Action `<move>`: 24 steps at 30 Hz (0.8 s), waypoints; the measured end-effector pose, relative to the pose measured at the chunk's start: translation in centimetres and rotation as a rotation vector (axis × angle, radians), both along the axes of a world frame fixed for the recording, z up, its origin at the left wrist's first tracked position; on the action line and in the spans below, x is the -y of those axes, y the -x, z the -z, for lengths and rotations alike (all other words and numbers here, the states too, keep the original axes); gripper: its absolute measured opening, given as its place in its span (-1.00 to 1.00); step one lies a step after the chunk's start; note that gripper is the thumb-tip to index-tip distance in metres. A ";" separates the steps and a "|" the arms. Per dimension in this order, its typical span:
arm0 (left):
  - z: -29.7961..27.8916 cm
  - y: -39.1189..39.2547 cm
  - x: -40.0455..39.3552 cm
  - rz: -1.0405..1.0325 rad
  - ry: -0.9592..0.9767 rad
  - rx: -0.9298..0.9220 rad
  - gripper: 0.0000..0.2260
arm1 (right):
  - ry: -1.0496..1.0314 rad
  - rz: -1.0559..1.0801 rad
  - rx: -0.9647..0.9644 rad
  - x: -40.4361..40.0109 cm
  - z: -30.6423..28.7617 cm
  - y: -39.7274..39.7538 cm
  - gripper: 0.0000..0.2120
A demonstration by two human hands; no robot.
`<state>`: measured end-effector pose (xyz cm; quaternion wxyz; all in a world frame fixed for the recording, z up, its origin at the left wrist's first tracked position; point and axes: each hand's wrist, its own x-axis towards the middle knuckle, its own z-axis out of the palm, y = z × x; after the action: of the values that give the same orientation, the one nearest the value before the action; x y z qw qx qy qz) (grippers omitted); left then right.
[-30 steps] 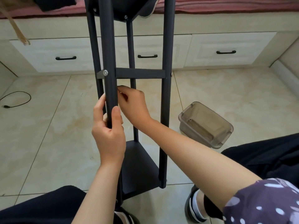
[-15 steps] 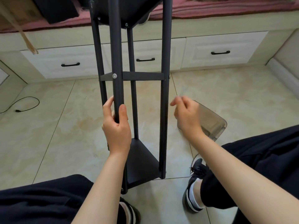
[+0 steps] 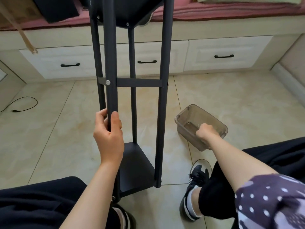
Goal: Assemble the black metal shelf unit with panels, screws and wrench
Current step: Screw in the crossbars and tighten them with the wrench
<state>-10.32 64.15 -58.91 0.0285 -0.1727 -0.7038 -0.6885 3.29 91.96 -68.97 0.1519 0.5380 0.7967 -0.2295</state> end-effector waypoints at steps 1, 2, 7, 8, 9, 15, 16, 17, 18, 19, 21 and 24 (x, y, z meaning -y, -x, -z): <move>0.0 0.2 0.2 -0.002 0.004 -0.003 -0.94 | -0.001 -0.005 0.009 -0.4 0.2 0.1 -0.79; -0.1 0.3 0.4 -0.005 0.009 -0.008 -0.96 | -0.002 -0.008 0.013 -0.8 0.4 0.2 -0.82; -0.1 0.8 0.8 -0.022 0.003 -0.009 -0.94 | -0.006 0.006 0.014 -2.0 1.7 0.5 -0.75; -0.1 0.9 0.8 -0.027 0.003 -0.006 -0.94 | -0.003 0.019 -0.006 -2.0 1.9 0.7 -0.76; 0.0 0.9 0.8 -0.030 0.004 -0.004 -0.95 | 0.009 0.036 -0.052 -1.8 1.8 1.1 -0.76; -0.2 0.9 0.7 -0.022 -0.011 0.028 -0.98 | 0.348 0.222 -0.801 1.9 -6.7 8.4 -0.61; -0.2 0.8 0.7 -0.025 -0.010 0.030 -0.98 | 0.386 0.203 -0.870 2.6 -9.2 9.5 -0.58; -0.1 0.7 0.6 -0.030 -0.004 0.033 -0.96 | 0.420 0.178 -0.932 3.3 -11.7 10.3 -0.55; -0.1 0.6 0.6 -0.039 0.003 0.034 -0.92 | 0.446 0.146 -0.980 3.9 -14.0 10.8 -0.54; 0.0 0.6 0.6 -0.045 0.013 0.034 -0.88 | 0.462 0.110 -1.013 4.4 -16.0 11.2 -0.54; 0.2 0.4 0.7 -0.057 0.038 0.032 -0.84 | 0.478 0.018 -1.012 5.0 -19.1 11.0 -0.54; 0.2 0.3 0.8 -0.073 0.058 0.015 -0.82 | 0.471 -0.148 -0.895 5.3 -21.5 10.2 -0.66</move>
<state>-10.60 63.31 -59.07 0.0431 -0.1424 -0.7295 -0.6676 -6.86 86.67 -47.42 -0.0713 0.2805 0.7463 -0.5994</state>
